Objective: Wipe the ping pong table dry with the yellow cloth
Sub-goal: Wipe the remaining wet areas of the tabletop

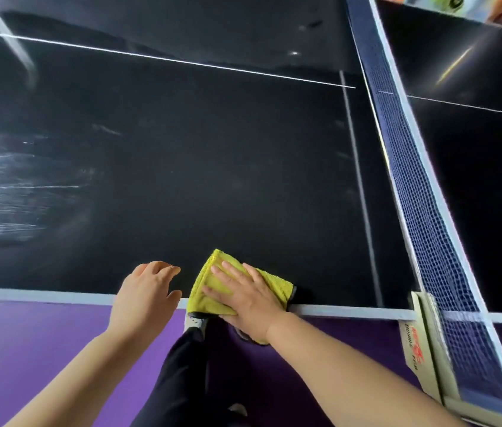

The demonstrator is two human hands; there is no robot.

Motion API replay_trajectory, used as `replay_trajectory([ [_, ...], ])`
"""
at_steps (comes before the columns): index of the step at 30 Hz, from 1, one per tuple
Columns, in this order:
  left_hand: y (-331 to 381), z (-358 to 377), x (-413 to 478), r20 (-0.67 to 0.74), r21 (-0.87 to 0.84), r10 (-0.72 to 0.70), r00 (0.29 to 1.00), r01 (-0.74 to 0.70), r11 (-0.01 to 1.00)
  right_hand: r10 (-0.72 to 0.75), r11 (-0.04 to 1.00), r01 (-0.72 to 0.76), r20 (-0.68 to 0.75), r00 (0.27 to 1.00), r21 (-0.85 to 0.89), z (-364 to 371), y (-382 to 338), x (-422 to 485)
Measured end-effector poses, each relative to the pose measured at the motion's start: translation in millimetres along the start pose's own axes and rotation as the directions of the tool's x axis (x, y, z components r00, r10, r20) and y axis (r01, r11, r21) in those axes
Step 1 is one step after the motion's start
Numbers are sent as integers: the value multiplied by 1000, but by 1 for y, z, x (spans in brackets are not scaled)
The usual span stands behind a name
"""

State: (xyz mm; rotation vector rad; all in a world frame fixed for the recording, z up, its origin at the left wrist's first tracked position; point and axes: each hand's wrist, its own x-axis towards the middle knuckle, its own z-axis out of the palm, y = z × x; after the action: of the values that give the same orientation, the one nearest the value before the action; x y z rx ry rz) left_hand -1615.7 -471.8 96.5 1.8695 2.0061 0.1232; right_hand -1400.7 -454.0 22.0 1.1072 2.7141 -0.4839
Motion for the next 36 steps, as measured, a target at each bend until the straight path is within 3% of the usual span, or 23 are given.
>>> replay_trajectory([
  [5, 48, 4, -64, -39, -20, 103, 994, -103, 994, 316, 945, -312, -30, 948, 97, 1, 2, -107],
  [9, 87, 2, -99, -43, 10, 239, 970, -238, 971, 595, 800, -596, 38, 803, 77, -10, 0, -188],
  [12, 119, 1, -113, -24, 37, 361, 932, -360, 932, 716, 690, -691, -71, 694, 215, -18, -13, -239],
  [14, 148, -4, -121, -18, 25, 451, 892, -451, 892, 795, 602, -720, -170, 583, 346, -28, -22, -268],
  [19, 219, -14, -130, 5, -6, 642, 766, -642, 766, 906, 421, -549, -365, 213, 723, -50, -42, -313],
  [24, 284, -25, -139, -6, -126, 792, 611, -786, 605, 931, 254, -205, -296, -214, 945, -84, -69, -348],
  [27, 318, -25, -145, -44, -199, 864, 502, -852, 485, 875, 173, -120, -208, -436, 978, -92, -79, -371],
  [33, 377, -8, -154, -4, -282, 964, 264, -926, 253, 695, 112, -31, -100, -712, 993, -89, -88, -412],
  [36, 404, 12, -166, 30, -315, 989, 146, -938, 148, 603, 97, 13, -48, -796, 995, -72, -98, -433],
])
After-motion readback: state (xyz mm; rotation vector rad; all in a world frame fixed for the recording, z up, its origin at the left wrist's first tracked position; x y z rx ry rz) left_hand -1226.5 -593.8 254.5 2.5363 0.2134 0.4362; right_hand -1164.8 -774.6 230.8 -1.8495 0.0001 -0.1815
